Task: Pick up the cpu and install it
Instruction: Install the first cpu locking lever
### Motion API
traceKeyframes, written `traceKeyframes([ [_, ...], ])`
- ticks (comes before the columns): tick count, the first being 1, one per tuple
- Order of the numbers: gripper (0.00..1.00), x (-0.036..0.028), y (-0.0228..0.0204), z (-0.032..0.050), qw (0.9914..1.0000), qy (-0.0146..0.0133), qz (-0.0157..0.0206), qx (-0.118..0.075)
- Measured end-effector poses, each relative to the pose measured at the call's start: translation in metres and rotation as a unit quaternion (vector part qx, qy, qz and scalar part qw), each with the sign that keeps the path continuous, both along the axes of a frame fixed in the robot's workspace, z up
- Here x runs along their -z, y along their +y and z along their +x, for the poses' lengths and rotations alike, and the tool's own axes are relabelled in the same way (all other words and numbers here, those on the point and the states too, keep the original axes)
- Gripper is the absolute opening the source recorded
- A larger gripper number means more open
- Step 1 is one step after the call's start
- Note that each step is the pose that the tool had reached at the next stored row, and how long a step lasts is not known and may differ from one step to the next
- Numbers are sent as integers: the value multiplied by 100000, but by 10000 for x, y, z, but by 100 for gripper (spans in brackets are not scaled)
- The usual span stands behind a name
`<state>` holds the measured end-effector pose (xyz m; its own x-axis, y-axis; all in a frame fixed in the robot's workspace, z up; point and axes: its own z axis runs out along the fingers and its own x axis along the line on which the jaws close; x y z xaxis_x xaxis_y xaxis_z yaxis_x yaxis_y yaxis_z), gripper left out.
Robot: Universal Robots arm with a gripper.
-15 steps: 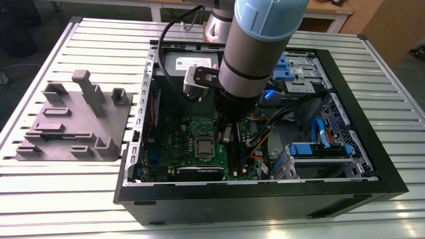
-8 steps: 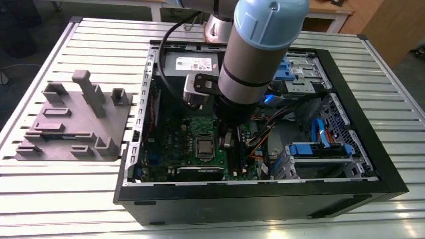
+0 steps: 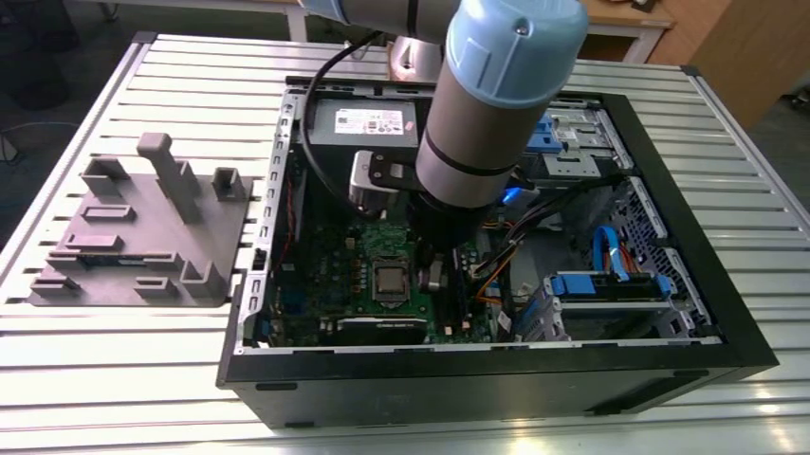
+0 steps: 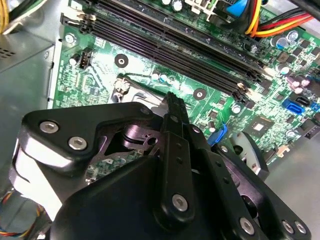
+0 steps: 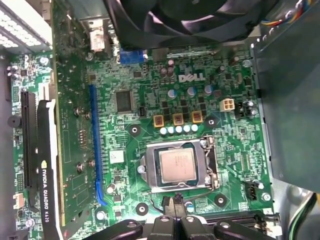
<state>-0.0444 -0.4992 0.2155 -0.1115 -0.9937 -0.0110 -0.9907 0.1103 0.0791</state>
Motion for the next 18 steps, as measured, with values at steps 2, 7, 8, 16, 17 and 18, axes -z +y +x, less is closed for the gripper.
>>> traceKeyframes([
  [2,10,21,-6,-1,99998,3,-6,-603],
  [7,10,66,-24,-4,99976,4,2,-2187],
  [8,10,72,-26,-4,99967,4,-3,-2570],
  [16,10,135,-36,-13,99900,7,-20,-4469],
  [17,10,144,-36,-13,99898,4,-18,-4510],
  [18,10,152,-36,-14,99897,6,-18,-4537],
])
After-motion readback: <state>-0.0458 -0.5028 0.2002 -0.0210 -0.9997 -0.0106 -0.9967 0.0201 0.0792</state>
